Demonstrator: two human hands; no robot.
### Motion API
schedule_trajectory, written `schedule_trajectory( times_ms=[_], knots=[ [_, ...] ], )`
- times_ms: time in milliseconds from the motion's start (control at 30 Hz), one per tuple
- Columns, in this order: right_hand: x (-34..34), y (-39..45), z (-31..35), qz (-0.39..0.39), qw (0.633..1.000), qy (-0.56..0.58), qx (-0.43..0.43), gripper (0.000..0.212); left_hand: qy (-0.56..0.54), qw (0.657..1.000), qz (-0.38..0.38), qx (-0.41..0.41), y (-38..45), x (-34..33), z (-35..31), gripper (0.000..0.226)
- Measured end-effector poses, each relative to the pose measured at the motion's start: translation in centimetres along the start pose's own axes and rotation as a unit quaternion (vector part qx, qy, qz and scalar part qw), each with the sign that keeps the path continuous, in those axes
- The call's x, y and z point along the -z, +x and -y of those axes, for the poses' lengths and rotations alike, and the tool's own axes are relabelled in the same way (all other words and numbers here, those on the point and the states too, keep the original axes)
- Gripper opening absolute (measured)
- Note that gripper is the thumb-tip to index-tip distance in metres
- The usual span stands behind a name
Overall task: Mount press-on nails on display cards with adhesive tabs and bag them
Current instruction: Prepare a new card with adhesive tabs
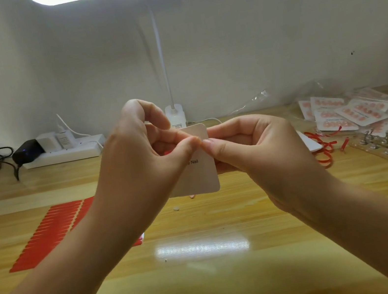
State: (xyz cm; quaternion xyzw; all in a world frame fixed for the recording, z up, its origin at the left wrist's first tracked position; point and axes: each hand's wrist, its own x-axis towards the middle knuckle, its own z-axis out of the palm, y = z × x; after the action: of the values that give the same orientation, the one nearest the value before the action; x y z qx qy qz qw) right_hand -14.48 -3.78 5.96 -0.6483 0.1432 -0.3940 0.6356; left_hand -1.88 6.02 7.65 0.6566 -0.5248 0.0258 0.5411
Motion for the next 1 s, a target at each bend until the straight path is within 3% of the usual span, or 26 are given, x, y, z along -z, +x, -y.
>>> schedule_trajectory(
  times_ms=[200,500,767,1000],
  knots=[
    [0.1,0.0,-0.3,-0.032,0.995,-0.08,0.04,0.009,-0.008,1.0,-0.006,-0.009,-0.4,-0.5,-0.2,0.039],
    [0.5,0.2,-0.1,-0.036,0.995,-0.066,0.063,0.009,-0.01,1.0,-0.029,0.008,-0.2,-0.4,0.1,0.052],
    [1.1,0.6,0.4,-0.055,0.994,-0.067,0.064,0.013,-0.034,0.998,-0.013,0.052,1.1,0.8,0.9,0.042],
    [1.5,0.9,0.7,-0.056,0.994,-0.062,0.065,0.014,-0.101,0.993,-0.006,0.068,1.4,1.1,1.3,0.049]
  ],
)
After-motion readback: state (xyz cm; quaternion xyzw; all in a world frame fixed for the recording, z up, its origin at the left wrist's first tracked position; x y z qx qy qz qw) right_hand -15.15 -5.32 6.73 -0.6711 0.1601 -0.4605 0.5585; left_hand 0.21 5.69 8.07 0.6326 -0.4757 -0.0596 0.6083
